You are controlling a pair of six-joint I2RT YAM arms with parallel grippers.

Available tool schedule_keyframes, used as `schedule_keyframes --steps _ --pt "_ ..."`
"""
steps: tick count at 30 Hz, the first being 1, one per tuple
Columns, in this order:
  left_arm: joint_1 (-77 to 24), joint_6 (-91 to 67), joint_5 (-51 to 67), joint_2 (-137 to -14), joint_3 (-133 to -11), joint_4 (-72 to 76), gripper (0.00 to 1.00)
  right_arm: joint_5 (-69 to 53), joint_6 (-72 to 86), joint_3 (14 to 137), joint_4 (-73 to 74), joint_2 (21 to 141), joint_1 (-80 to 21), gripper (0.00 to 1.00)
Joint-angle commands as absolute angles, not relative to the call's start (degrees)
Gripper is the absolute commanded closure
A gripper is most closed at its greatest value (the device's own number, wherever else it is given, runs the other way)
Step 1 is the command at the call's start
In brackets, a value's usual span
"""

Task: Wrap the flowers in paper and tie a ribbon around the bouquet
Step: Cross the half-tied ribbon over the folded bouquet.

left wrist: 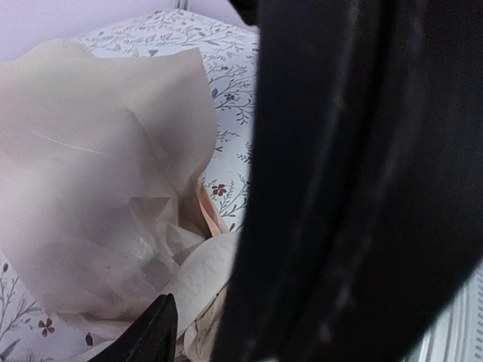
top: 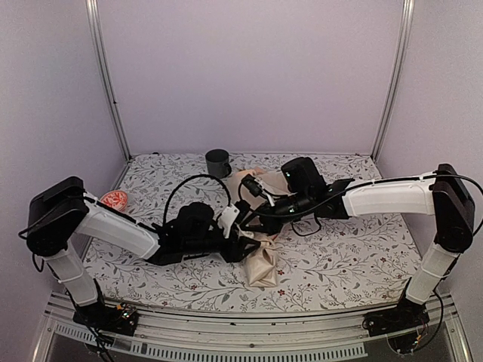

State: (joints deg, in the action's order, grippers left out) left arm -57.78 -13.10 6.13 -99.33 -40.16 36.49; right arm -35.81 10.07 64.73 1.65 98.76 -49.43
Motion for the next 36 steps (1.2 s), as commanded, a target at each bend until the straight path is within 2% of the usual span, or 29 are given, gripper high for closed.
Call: schedule_keyframes --steps 1,10,14,20,23,27,31,36 --pt "-58.5 -23.0 0.8 -94.2 -43.3 11.3 0.41 -33.3 13.2 63.8 -1.0 100.2 -49.0 1.00" --pt "-58.0 -24.7 4.3 -83.9 -45.0 -1.1 0.33 -34.4 13.9 63.5 -2.2 100.9 -48.3 1.00" --pt "-53.5 -27.3 9.2 -79.0 -42.9 -3.0 0.30 -34.4 14.0 63.1 -2.6 101.1 -48.3 1.00" --pt "-41.3 -36.0 -1.6 -73.1 -40.1 -15.9 0.33 -35.7 14.4 63.2 -2.8 101.3 -48.4 1.00" --pt "-36.5 -40.1 -3.8 -70.1 -35.6 -12.5 0.34 -36.9 14.5 63.5 -3.0 101.5 -48.3 1.00" --pt "-35.2 -41.0 -6.7 -72.9 -33.1 -12.1 0.35 -37.4 15.0 63.8 -2.9 101.6 -48.4 1.00" --pt "-35.3 -41.4 -2.8 -80.3 -32.6 -11.7 0.36 -37.6 15.0 63.9 -2.6 101.8 -48.4 1.00" --pt "-37.8 -43.0 0.1 -84.7 -31.0 -9.2 0.43 -37.7 14.7 65.2 -1.4 102.8 -48.3 1.00"
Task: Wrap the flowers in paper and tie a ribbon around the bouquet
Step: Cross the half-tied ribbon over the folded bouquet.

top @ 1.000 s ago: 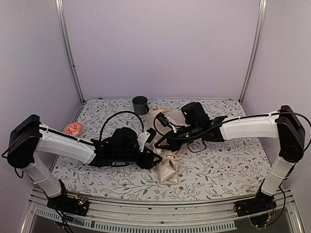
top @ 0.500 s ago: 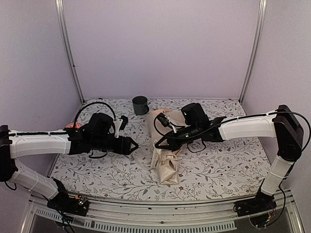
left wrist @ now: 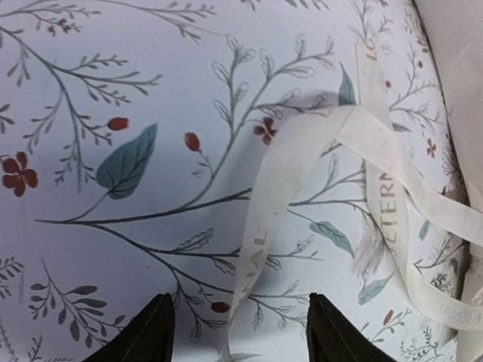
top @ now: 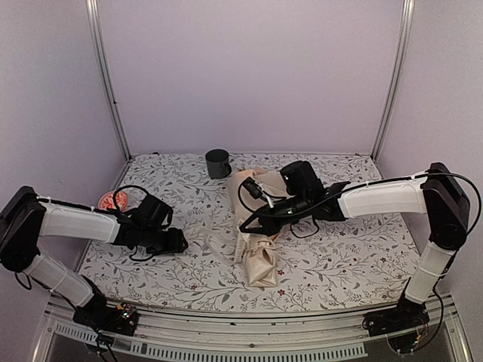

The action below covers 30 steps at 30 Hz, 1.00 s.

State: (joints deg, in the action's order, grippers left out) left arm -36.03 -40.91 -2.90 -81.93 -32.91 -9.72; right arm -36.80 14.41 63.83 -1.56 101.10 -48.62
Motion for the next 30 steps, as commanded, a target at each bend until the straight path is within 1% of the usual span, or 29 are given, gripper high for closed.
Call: schedule_keyframes --steps 1,2,4,5,7,10,13,15,18,19,22,28,30 --pt "-38.5 -43.1 0.8 -85.2 -30.6 -8.6 0.50 -37.6 14.8 65.4 -1.3 102.9 -48.4 1.00" --pt "-38.9 -42.8 2.3 -85.7 -30.0 -7.5 0.60 -37.4 15.0 65.6 -1.3 103.1 -48.4 1.00" --pt "-39.3 -42.1 6.9 -86.0 -28.4 -3.9 0.91 -37.1 15.4 66.1 -1.2 103.2 -48.3 1.00" --pt "-39.4 -42.2 8.9 -85.7 -27.4 -2.2 1.00 -37.0 15.4 66.4 -1.2 103.2 -48.3 1.00" --pt "-39.9 -41.8 10.3 -84.2 -26.5 -0.5 1.00 -36.5 15.8 66.7 -1.2 103.2 -48.3 1.00" --pt "-42.0 -39.7 7.9 -80.4 -28.7 -2.0 1.00 -35.8 16.5 67.0 -1.1 103.2 -48.2 1.00" --pt "-46.8 -34.7 3.0 -76.8 -36.0 -6.0 1.00 -35.4 17.7 68.0 -0.8 103.6 -47.5 1.00" --pt "-50.1 -30.5 2.1 -75.8 -44.1 -9.4 1.00 -36.3 19.1 68.7 -0.9 104.1 -46.4 1.00" --pt "-53.8 -23.7 7.1 -75.5 -55.6 -15.1 1.00 -38.4 21.8 68.9 -0.8 104.8 -44.4 1.00" --pt "-55.4 -21.2 9.1 -75.5 -59.0 -16.4 1.00 -39.9 22.5 70.8 -0.7 105.2 -43.6 1.00" --pt "-59.5 -13.3 15.5 -76.9 -67.4 -20.1 1.00 -41.3 24.6 72.8 0.3 106.2 -42.4 1.00" --pt "-66.3 0.5 21.3 -84.4 -76.8 -27.0 1.00 -38.9 22.3 75.4 4.2 106.3 -42.0 1.00" --pt "-67.5 3.6 22.9 -88.0 -79.5 -27.1 1.00 -38.8 21.5 75.8 5.3 106.3 -41.8 1.00"
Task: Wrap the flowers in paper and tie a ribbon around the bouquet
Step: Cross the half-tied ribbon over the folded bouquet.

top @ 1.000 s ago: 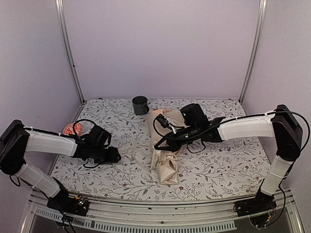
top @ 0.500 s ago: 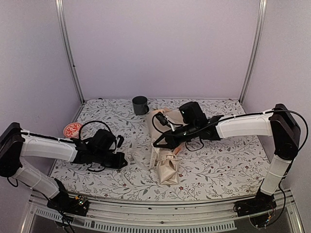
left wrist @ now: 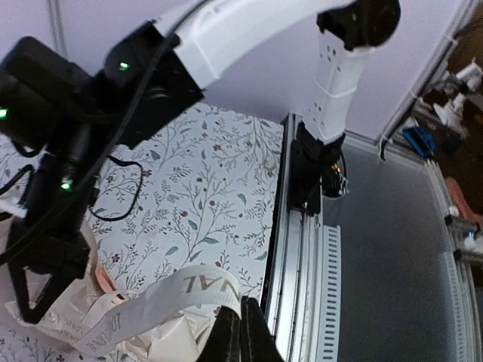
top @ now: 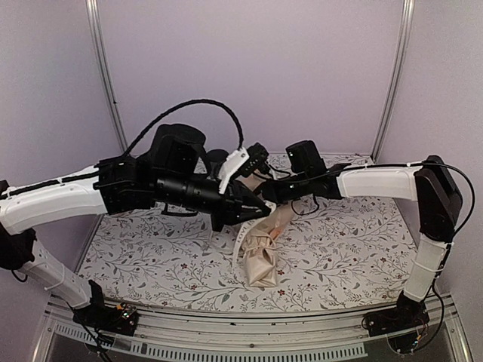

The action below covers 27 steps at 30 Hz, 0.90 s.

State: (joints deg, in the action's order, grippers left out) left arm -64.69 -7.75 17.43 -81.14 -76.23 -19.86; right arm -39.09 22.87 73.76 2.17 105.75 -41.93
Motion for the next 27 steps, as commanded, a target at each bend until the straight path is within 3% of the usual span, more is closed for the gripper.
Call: schedule_keyframes --steps 1,7,11,15,19,22,25,27 --pt "-68.0 4.9 23.4 -89.9 -81.3 -26.1 1.00 -38.8 21.1 76.0 5.7 106.3 -41.7 1.00" --pt "-68.9 8.6 28.7 -105.7 -95.3 -18.0 1.00 -41.0 14.6 76.8 9.7 105.6 -41.4 1.00" --pt "-69.0 10.0 35.1 -117.1 -107.1 -20.4 1.00 -42.3 9.2 76.7 13.1 104.6 -41.3 1.00" --pt "-69.8 13.9 39.7 -120.7 -105.4 -20.3 1.00 -42.1 5.6 76.3 14.8 103.5 -41.3 1.00" --pt "-70.6 16.6 34.1 -120.1 -100.1 -17.8 0.63 -42.2 4.4 75.8 15.3 103.1 -41.3 1.00" --pt "-70.4 15.5 26.4 -115.8 -93.6 -7.5 0.38 -42.2 4.1 75.7 15.3 103.2 -41.3 1.00" --pt "-70.4 17.3 19.6 -110.8 -86.4 0.4 0.26 -42.4 4.2 75.8 15.2 103.2 -41.4 1.00" --pt "-70.5 18.3 16.5 -108.9 -84.3 1.3 0.24 -42.5 4.4 75.8 15.2 103.1 -41.4 1.00"
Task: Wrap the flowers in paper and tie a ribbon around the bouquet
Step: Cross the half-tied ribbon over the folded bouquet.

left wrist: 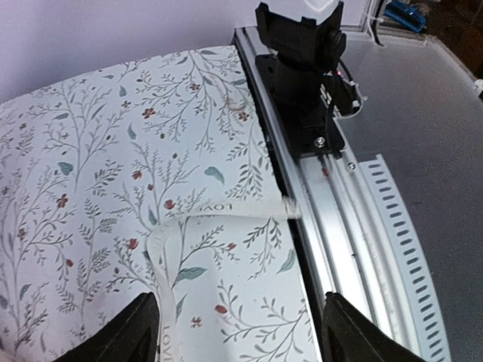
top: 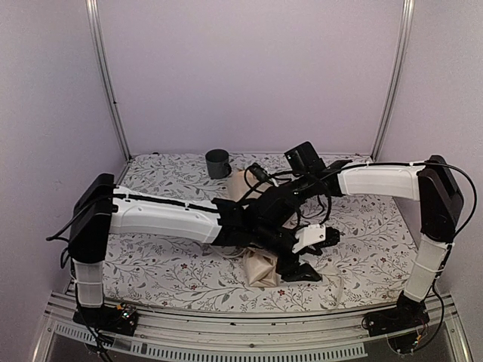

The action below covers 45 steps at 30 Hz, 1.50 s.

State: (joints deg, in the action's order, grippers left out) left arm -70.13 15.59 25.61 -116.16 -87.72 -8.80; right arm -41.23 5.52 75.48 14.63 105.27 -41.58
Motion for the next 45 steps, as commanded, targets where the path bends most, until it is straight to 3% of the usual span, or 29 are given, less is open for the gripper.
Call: schedule_keyframes --steps 1,4,7,9,12,13,16,19,24,30,33,36,37,41,43,45 --pt "-70.5 18.6 15.8 -108.3 -83.7 1.1 0.23 -42.4 4.5 75.9 15.2 103.2 -41.4 1.00" --pt "-70.6 18.4 14.3 -105.4 -80.7 2.0 0.20 -42.3 4.7 75.8 15.2 103.0 -41.3 1.00" --pt "-69.9 14.7 10.4 -99.1 -71.8 12.4 0.22 -42.0 5.4 75.7 14.8 102.9 -41.3 1.00" --pt "-67.6 8.3 8.5 -94.3 -64.0 21.5 0.31 -41.8 6.9 75.5 13.9 102.8 -41.4 1.00" --pt "-63.9 -2.9 -1.1 -88.6 -54.0 30.8 0.54 -40.4 10.1 74.6 11.8 102.4 -41.6 1.00" --pt "-63.1 -6.3 -5.5 -87.4 -49.6 33.0 0.56 -39.7 12.5 74.3 11.0 102.2 -41.6 1.00" --pt "-61.2 -10.9 -8.8 -87.1 -42.6 38.3 0.38 -40.2 19.1 71.9 6.5 101.8 -41.7 1.00" --pt "-60.9 -12.5 -9.8 -90.1 -40.3 40.4 0.28 -40.2 23.6 70.8 3.5 102.5 -42.4 1.00" --pt "-60.2 -13.8 -11.8 -94.2 -38.2 44.7 0.20 -38.8 25.6 70.6 2.7 103.4 -44.0 1.00" --pt "-59.9 -14.5 -12.9 -98.4 -38.8 47.5 0.23 -37.4 29.4 69.8 0.3 102.5 -44.9 1.00" --pt "-59.5 -13.9 -12.7 -100.1 -39.9 48.3 0.33 -37.4 30.6 69.8 -0.6 102.5 -45.4 1.00" --pt "-58.8 -14.1 -12.1 -100.6 -39.3 50.4 0.56 -37.5 30.9 68.3 -0.9 102.6 -45.4 1.00" --pt "-58.6 -14.2 -11.9 -100.7 -38.8 51.4 0.69 -37.8 30.9 68.2 -0.9 102.5 -45.4 1.00" --pt "-58.1 -14.3 -9.0 -101.2 -37.2 55.1 0.98 -38.6 30.3 67.6 -0.2 101.9 -45.4 1.00" --pt "-58.0 -14.9 -7.4 -101.5 -36.8 55.8 1.00 -37.4 28.4 68.0 2.7 101.1 -45.4 0.93" --pt "-58.0 -16.0 -6.1 -101.5 -36.0 56.4 1.00 -33.7 25.3 68.9 8.1 98.9 -45.1 0.76"
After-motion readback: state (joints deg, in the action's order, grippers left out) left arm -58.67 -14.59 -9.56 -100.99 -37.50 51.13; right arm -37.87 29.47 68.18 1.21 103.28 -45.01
